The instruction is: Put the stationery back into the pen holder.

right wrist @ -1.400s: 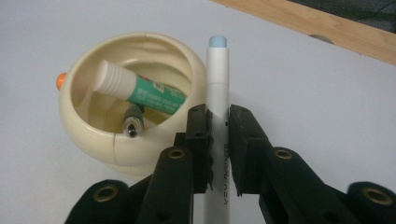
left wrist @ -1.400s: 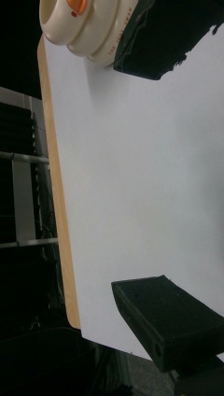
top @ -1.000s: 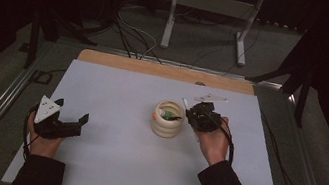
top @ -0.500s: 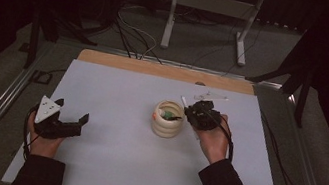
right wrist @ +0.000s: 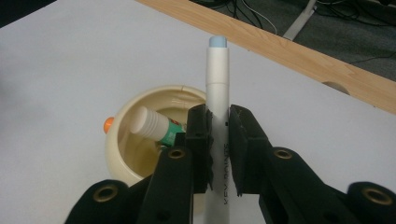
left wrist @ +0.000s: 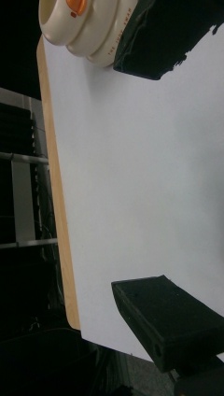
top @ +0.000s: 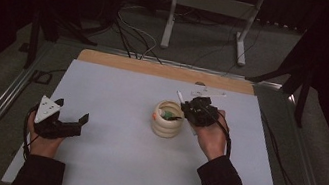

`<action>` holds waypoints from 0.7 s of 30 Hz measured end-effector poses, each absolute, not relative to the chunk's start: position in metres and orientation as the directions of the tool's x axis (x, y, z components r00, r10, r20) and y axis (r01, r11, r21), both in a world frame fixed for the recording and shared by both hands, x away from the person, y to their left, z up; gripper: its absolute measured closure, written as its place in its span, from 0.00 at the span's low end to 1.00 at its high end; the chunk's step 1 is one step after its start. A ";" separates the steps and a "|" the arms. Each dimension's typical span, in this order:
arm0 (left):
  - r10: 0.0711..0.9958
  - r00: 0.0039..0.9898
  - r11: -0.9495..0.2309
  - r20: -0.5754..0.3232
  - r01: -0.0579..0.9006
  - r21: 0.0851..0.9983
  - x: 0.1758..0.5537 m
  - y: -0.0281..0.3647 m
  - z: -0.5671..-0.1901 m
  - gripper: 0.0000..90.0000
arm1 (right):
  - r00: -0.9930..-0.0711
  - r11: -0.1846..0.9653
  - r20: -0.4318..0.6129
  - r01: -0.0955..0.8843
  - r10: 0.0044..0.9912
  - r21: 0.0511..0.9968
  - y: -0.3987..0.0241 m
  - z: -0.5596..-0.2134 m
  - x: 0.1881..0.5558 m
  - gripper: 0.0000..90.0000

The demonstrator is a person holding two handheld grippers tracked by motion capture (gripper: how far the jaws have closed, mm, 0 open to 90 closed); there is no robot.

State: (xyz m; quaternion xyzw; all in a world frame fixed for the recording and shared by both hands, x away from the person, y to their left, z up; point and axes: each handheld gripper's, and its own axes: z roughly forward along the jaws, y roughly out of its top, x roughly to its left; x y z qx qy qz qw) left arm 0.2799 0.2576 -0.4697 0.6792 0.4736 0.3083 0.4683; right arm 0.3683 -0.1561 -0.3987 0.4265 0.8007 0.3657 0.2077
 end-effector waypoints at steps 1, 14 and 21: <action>0.932 0.361 -0.113 -0.024 0.355 0.928 0.280 0.258 -0.470 0.00 | -0.551 0.369 -0.021 0.530 0.834 0.763 -0.156 -0.399 0.369 0.88; 0.932 0.362 -0.112 -0.026 0.355 0.928 0.280 0.257 -0.470 0.00 | -0.562 0.367 -0.029 0.500 0.826 0.784 -0.150 -0.390 0.373 0.88; 0.932 0.361 -0.111 -0.027 0.357 0.928 0.280 0.257 -0.470 0.00 | -0.571 0.355 -0.021 0.480 0.821 0.802 -0.148 -0.392 0.377 0.88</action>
